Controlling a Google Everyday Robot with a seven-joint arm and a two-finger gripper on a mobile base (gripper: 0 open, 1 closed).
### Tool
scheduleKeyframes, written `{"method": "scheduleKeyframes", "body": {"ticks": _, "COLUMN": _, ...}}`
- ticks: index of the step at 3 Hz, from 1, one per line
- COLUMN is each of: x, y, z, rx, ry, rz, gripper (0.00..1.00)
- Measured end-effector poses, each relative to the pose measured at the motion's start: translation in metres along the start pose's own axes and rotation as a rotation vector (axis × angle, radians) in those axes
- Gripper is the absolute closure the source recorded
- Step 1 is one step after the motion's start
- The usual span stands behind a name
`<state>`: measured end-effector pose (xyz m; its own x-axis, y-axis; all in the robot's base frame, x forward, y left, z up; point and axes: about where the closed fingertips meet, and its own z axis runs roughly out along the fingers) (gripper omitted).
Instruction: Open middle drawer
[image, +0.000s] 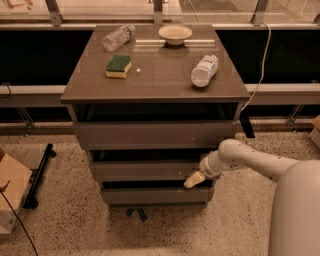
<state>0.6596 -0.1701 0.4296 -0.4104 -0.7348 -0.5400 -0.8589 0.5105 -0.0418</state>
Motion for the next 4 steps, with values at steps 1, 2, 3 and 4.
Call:
{"method": "scheduleKeyframes", "body": {"ticks": 1, "x": 0.0034, "y": 0.0115, "z": 0.0130, "rx": -0.041, "ry": 0.025, "rz": -0.011, "gripper": 0.43}}
{"method": "scheduleKeyframes", "body": {"ticks": 2, "x": 0.0036, "y": 0.0139, "z": 0.0128, "rx": -0.046, "ry": 0.030, "rz": -0.017, "gripper": 0.66}}
{"method": "scheduleKeyframes", "body": {"ticks": 3, "x": 0.0016, "y": 0.0137, "z": 0.0096, "rx": -0.046, "ry": 0.030, "rz": -0.017, "gripper": 0.89}}
{"method": "scheduleKeyframes", "body": {"ticks": 4, "x": 0.0008, "y": 0.0137, "z": 0.0083, "rx": -0.046, "ry": 0.030, "rz": -0.017, "gripper": 0.88}}
